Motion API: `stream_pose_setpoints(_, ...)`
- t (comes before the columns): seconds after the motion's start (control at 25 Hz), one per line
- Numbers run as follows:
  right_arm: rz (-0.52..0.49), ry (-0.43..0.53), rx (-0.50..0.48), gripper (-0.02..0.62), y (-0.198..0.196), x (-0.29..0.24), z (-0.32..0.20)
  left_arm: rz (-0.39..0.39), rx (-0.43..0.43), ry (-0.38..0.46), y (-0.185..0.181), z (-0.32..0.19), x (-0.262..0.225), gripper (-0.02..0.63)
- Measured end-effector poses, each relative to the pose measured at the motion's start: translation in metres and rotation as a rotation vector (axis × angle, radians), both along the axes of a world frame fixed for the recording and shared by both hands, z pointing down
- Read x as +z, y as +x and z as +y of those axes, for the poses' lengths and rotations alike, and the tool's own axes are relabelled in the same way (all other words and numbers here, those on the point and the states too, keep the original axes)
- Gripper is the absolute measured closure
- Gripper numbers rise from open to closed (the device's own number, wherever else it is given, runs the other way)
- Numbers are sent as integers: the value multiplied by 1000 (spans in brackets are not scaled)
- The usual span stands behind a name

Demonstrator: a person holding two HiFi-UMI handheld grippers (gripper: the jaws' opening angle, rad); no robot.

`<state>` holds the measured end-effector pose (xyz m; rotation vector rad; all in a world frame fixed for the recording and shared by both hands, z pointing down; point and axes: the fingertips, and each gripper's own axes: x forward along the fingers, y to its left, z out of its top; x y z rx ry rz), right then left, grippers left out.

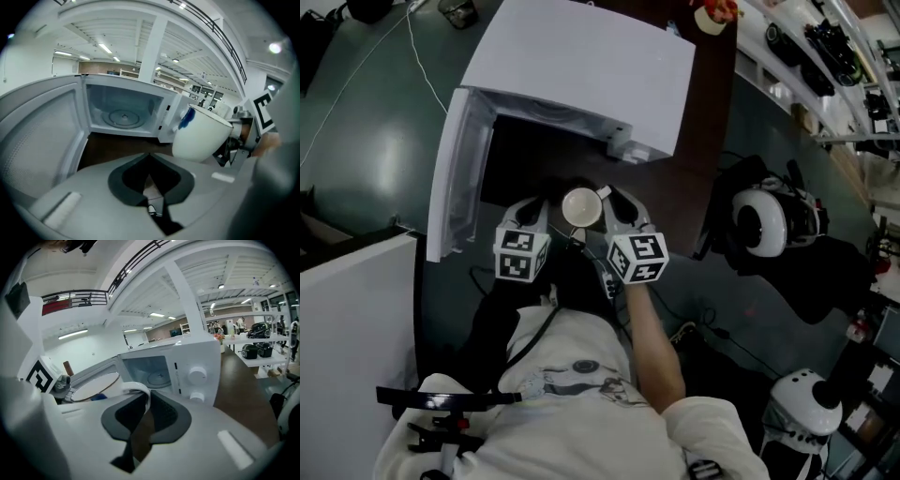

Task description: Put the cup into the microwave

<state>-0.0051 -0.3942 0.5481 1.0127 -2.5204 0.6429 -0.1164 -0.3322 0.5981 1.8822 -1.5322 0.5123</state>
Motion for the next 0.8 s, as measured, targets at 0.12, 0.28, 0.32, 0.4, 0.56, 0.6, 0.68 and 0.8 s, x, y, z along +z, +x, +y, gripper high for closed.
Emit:
stream_pose_setpoints(0.12, -12, -10, -28, 561, -25, 5, -4, 1, -33, -17, -14, 0, 5, 606)
stream_pose_setpoints(0.28, -24, -14, -30, 561, -55, 13, -18, 5, -66, -54, -33, 3, 15, 606)
stream_pose_setpoints(0.32, -28, -13, -25, 561, -62, 16, -23, 6, -69, -64, -36, 3, 18, 606)
stream_pose_setpoints(0.4, -34, -13, -13, 561, -76, 22, -36, 8, -70, -79, -41, 3, 22, 606)
stream_pose_setpoints(0.56, -56, -9, 19, 561, -103, 33, -65, 12, -62, -96, -46, 3, 28, 606)
stream_pose_setpoints(0.6, -65, -5, 33, 561, -108, 35, -74, 14, -53, -95, -45, 1, 28, 606)
stream_pose_setpoints(0.68, -78, 8, 72, 561, -115, 38, -94, 15, -35, -92, -45, -6, 30, 606)
stream_pose_setpoints(0.8, -78, 32, 144, 560, -118, 44, -123, 20, -40, -103, -50, -16, 33, 606)
